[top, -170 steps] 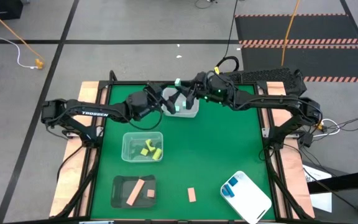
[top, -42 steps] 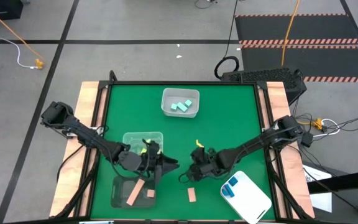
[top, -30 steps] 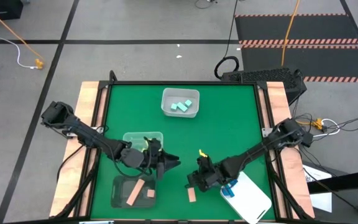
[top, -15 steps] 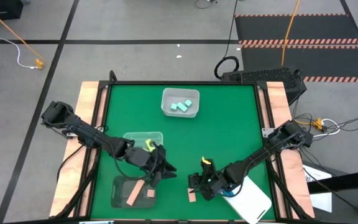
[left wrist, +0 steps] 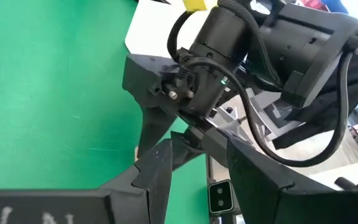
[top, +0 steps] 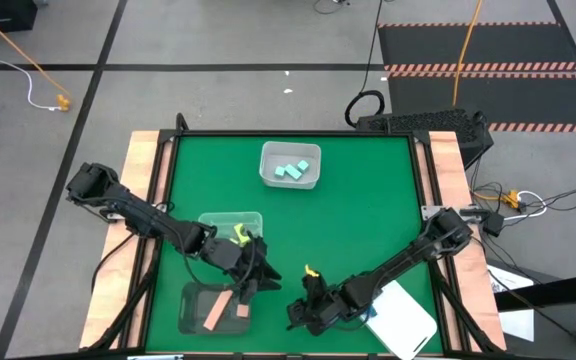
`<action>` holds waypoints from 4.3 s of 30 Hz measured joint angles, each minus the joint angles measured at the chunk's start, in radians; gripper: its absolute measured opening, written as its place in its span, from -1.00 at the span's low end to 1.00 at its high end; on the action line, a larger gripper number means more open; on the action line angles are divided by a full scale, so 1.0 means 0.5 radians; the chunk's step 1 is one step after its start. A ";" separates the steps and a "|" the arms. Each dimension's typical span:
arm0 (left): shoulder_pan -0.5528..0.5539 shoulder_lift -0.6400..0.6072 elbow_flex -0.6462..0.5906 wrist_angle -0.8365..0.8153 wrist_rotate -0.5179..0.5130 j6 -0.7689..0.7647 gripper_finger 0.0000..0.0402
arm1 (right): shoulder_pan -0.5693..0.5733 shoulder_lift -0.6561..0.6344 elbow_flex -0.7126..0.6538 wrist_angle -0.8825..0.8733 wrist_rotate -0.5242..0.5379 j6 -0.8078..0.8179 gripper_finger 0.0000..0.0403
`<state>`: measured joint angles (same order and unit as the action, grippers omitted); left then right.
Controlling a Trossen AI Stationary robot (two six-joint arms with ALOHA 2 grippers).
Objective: Sort & place blocks by color
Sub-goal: Put the light brown block into the top black bin
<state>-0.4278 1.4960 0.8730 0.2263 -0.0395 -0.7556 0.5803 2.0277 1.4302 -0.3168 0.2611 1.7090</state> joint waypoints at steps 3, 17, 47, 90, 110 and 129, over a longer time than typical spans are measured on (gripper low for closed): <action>0.001 0.000 0.000 0.002 -0.001 0.035 -0.24 | -0.012 -0.012 0.065 -0.201 0.004 -0.081 -0.16; 0.000 0.000 0.000 0.004 -0.002 0.032 -0.24 | -0.003 -0.089 0.093 -0.484 0.031 -0.089 -0.27; 0.000 0.000 0.000 0.004 0.003 0.027 -0.24 | -0.002 0.253 0.098 -0.022 0.105 -0.339 -0.28; -0.193 0.000 0.000 -0.045 -0.008 -0.326 -0.24 | -0.276 -0.311 0.091 -0.272 -0.216 -3.286 0.27; -0.620 0.000 0.000 0.130 -0.222 -0.772 -0.24 | -0.383 -0.073 0.090 -0.031 -0.841 -4.509 0.12; -0.592 0.001 0.000 0.118 -0.357 -0.756 -0.24 | -0.522 -0.073 -0.296 0.459 -0.948 -4.420 0.12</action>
<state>-0.7239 1.4963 0.8730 0.2852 -0.2180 -1.1336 0.3193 1.9911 1.2821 -0.0874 -0.2128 -0.5009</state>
